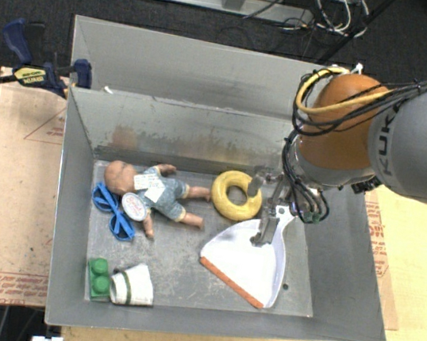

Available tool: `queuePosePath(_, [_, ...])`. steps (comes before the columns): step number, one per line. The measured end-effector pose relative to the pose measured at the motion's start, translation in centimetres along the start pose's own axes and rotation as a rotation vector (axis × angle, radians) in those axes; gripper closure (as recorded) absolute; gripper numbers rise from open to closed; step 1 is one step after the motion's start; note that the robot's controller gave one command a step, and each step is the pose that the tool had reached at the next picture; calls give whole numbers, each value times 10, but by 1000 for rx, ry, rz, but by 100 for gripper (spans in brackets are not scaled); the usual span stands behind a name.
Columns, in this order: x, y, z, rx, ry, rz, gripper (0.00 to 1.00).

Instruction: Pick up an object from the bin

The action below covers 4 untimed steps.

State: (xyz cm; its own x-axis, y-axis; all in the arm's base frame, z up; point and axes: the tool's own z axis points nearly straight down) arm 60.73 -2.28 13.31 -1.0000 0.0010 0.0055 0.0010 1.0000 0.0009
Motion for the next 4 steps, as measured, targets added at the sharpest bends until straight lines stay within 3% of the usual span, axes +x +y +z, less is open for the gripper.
queuePosePath(1, [-1, 0, -5, 0, -7, 0, 0])
queuePosePath(2, [-9, 3, 22, 0, -11, 64, 0])
queuePosePath(3, [-22, 12, 61, -2, -6, 199, 0])
queuePosePath(4, [-12, 19, 62, -1, -13, 190, 100])
